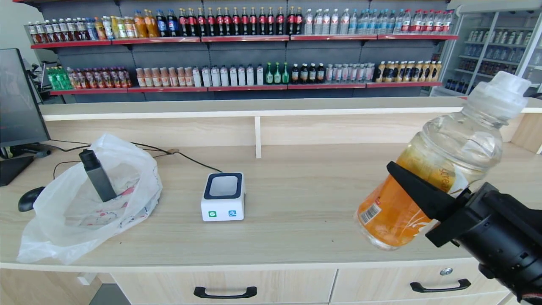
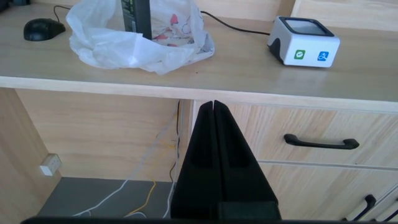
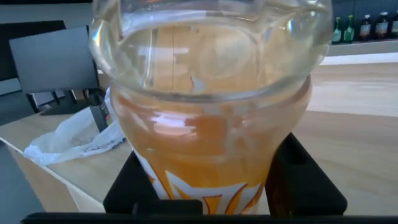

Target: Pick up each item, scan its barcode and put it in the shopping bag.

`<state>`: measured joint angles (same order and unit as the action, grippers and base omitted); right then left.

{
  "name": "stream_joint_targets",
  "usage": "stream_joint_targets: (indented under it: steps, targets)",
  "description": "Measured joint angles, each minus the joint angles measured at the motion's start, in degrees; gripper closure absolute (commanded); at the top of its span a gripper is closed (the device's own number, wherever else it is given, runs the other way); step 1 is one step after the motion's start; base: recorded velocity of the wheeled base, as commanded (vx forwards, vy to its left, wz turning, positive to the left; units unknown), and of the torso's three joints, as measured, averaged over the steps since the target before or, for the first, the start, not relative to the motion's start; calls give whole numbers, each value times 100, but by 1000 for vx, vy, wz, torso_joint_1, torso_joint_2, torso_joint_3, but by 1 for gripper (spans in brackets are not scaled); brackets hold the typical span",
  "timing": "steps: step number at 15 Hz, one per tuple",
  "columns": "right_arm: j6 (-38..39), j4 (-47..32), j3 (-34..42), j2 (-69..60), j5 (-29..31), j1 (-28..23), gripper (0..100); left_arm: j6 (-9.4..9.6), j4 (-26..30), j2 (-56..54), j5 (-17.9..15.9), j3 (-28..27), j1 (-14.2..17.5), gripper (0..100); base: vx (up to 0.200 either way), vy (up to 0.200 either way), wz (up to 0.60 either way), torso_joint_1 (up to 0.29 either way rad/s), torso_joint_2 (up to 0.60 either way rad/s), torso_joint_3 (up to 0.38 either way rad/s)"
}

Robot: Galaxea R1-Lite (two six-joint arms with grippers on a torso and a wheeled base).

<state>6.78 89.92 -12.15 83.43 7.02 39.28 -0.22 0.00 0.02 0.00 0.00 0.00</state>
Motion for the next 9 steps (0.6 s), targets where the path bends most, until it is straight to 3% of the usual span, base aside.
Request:
stream_joint_targets:
  steps: [3, 9]
  targets:
    - [171, 10, -215, 5, -399, 188, 100, 0, 0, 0, 0, 0, 0, 100, 0, 0, 0, 0, 0, 0]
    - [1349, 7, -608, 168, -1971, 44, 100, 0, 0, 0, -2, 0, 0, 100, 0, 0, 0, 0, 0, 0]
